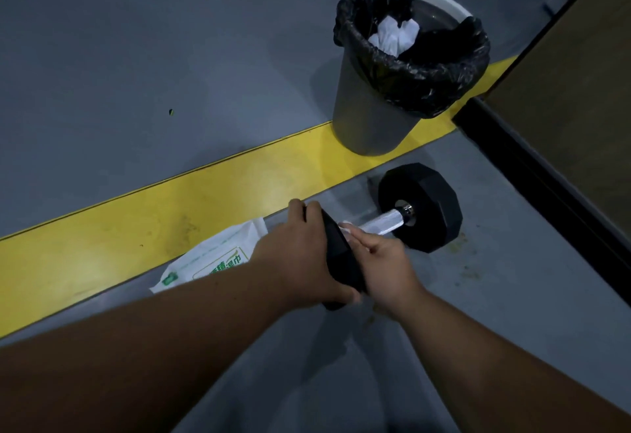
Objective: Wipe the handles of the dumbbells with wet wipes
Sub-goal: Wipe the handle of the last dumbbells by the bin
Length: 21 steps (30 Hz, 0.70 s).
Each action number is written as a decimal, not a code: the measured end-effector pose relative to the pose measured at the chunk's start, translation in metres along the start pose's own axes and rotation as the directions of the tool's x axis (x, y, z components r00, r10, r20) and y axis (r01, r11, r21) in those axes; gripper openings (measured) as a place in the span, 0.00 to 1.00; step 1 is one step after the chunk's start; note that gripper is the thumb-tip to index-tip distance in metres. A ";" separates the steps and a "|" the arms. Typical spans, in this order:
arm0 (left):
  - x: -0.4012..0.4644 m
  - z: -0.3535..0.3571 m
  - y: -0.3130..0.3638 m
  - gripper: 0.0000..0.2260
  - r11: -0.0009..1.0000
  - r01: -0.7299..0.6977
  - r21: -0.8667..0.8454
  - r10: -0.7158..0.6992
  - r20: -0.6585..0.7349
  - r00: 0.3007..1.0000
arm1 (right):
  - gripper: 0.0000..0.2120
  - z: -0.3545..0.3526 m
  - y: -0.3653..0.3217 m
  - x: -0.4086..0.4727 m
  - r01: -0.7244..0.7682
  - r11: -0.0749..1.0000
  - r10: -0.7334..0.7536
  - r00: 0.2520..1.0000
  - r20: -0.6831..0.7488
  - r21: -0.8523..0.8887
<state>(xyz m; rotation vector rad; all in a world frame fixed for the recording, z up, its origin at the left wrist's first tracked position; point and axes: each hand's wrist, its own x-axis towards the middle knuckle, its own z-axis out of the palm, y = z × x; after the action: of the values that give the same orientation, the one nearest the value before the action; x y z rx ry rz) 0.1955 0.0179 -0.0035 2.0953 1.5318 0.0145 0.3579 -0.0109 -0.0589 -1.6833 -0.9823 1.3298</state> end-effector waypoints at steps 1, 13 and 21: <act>0.007 -0.006 -0.001 0.49 0.997 0.026 -0.068 -0.023 0.045 0.999 | 0.09 -0.005 -0.003 0.005 0.006 0.999 -0.007 0.999 -0.035 -0.049; 0.039 -0.013 -0.004 0.46 0.918 0.209 -0.336 -0.142 0.215 0.966 | 0.09 -0.009 0.000 0.002 0.038 0.999 -0.038 0.999 -0.020 0.009; 0.038 -0.016 -0.002 0.45 0.916 0.223 -0.333 -0.150 0.230 0.962 | 0.10 0.009 0.006 0.009 0.006 0.982 0.026 0.986 -0.166 0.187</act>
<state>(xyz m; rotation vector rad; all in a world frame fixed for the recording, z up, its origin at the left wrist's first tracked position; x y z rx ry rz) 0.2023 0.0582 -0.0018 1.6100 1.4760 0.0110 0.3515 -0.0048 -0.0691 -1.6285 -0.7295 1.2235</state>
